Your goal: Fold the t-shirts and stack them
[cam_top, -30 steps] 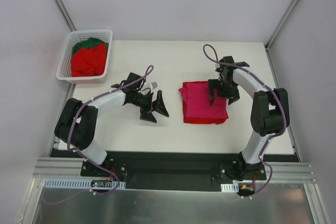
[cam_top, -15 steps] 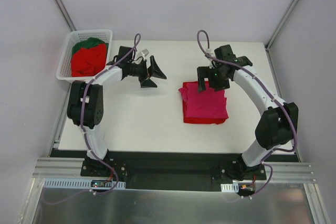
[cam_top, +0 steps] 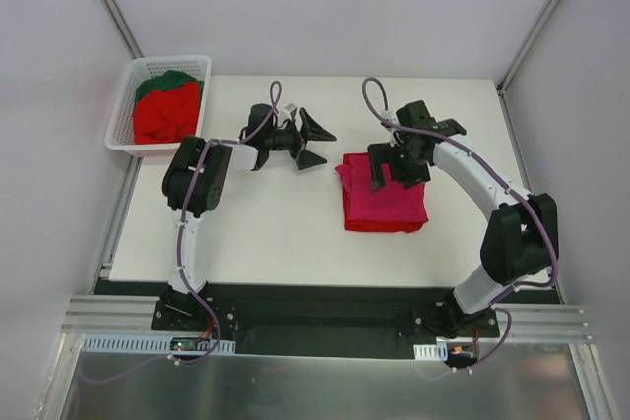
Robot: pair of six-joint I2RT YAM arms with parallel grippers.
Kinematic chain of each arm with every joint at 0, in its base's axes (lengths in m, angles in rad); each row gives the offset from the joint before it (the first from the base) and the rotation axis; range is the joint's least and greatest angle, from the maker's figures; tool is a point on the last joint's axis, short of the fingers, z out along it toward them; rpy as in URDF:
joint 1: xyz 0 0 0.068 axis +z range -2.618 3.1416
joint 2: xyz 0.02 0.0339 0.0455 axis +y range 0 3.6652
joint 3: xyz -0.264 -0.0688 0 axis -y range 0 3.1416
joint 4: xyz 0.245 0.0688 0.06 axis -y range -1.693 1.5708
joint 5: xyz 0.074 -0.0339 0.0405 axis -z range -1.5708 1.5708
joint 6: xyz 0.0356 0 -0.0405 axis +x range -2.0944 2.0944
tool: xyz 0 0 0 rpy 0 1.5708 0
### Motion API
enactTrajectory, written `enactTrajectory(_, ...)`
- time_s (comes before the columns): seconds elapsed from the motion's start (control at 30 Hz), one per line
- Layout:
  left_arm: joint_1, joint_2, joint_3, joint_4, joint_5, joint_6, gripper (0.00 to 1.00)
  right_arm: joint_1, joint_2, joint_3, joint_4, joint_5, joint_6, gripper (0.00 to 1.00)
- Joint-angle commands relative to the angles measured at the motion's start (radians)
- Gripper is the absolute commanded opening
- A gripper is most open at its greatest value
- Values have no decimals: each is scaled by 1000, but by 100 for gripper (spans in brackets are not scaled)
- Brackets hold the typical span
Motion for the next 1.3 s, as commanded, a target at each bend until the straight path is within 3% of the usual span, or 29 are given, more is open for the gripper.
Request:
enactTrajectory(0.0, -58, 16, 101, 147, 7, -83, 99, -23, 12, -19, 40, 23, 21, 96)
enactTrajectory(0.2, -83, 13, 112, 104, 11, -68, 99, -92, 79, -33, 89, -53, 64, 96)
enactTrajectory(0.5, -83, -83, 95, -215, 5, 171, 99, -106, 164, -10, 94, -90, 76, 96)
enactTrajectory(1.27, -164, 11, 167, -217, -12, 161, 99, -127, 159, -54, 86, -98, 58, 96)
